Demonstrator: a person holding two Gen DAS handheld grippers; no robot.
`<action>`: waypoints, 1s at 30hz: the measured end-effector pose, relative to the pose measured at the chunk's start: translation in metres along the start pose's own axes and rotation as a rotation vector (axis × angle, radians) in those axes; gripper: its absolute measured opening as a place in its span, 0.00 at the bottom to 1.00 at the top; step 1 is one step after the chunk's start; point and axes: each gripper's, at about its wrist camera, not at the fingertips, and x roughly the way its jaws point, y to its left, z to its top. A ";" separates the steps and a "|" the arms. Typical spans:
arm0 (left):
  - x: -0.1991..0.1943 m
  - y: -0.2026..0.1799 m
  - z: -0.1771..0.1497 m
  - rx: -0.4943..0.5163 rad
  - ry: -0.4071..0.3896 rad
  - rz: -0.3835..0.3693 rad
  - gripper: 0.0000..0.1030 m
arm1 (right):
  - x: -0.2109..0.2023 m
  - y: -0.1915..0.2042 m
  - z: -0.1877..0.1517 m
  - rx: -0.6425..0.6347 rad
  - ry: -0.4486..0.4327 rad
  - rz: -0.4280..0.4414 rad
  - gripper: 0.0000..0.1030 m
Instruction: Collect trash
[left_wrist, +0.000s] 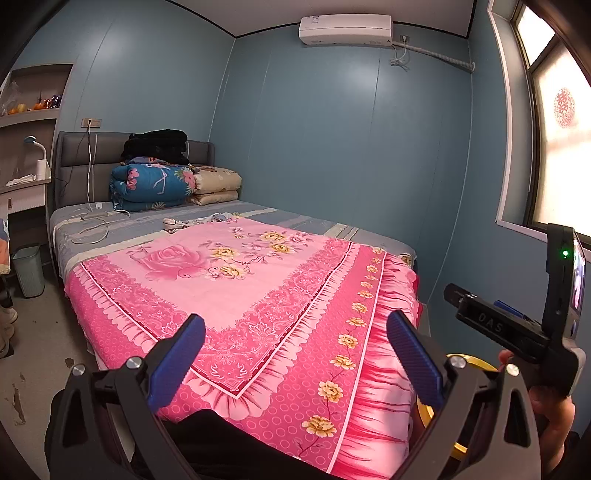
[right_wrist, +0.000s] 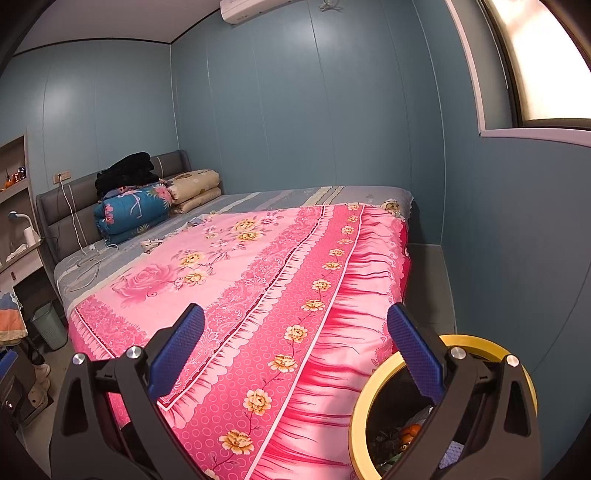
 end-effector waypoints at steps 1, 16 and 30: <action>0.000 0.000 0.000 0.000 0.001 -0.002 0.92 | 0.000 0.000 0.000 0.001 0.001 -0.001 0.92; 0.001 -0.002 -0.001 0.002 0.010 -0.006 0.92 | 0.002 0.000 0.000 0.008 0.015 -0.006 0.92; 0.005 0.001 -0.003 -0.012 0.031 -0.008 0.92 | 0.005 0.000 -0.002 0.017 0.029 -0.008 0.92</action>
